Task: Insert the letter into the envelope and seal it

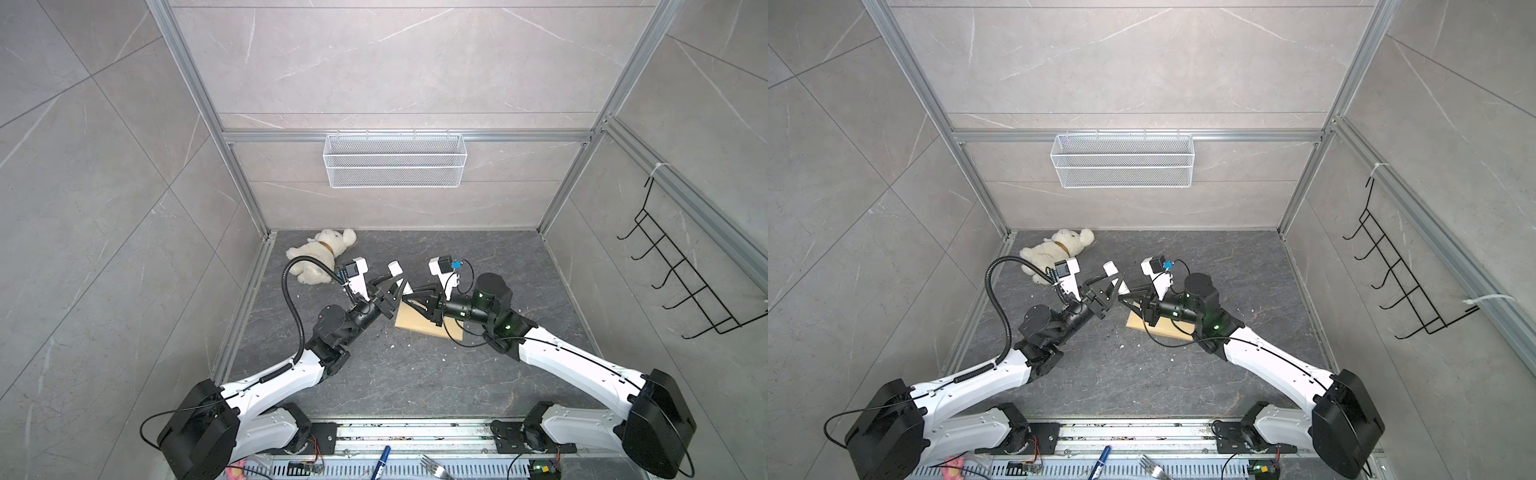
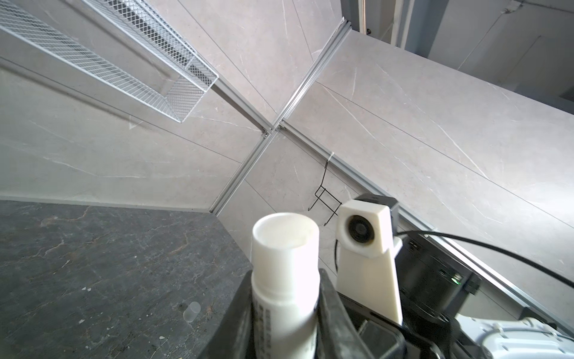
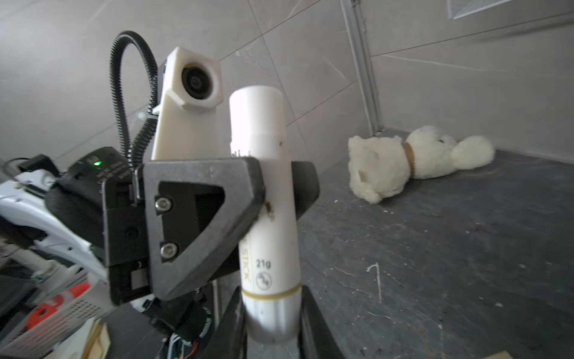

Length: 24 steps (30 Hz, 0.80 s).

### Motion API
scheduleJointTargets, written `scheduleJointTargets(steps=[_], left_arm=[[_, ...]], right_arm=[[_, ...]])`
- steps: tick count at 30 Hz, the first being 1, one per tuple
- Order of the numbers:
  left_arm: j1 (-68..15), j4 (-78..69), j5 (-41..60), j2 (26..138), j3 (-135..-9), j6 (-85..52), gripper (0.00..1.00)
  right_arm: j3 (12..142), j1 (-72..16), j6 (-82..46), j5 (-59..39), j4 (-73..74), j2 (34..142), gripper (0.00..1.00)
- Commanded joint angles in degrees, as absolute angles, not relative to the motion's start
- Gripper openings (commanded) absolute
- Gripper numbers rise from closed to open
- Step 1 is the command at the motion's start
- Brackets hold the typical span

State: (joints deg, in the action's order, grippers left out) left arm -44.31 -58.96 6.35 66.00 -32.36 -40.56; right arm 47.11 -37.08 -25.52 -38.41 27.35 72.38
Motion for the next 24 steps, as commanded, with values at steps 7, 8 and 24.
scheduleJointTargets(steps=[7,8,24], left_arm=[[-44.51,-63.85,12.02,64.57,-32.25,-36.88,0.00],[-44.48,-63.11,11.32,64.55,-32.31,-37.20,0.00],[-44.53,-50.80,-0.47,63.37,-36.15,-42.86,0.00]], right_arm=[[46.99,-29.34,-45.06,-48.30,49.29,78.36,0.00],[47.25,-29.31,-43.68,-47.52,47.02,78.03,0.00],[44.70,-51.79,1.89,10.15,12.75,62.87,0.65]])
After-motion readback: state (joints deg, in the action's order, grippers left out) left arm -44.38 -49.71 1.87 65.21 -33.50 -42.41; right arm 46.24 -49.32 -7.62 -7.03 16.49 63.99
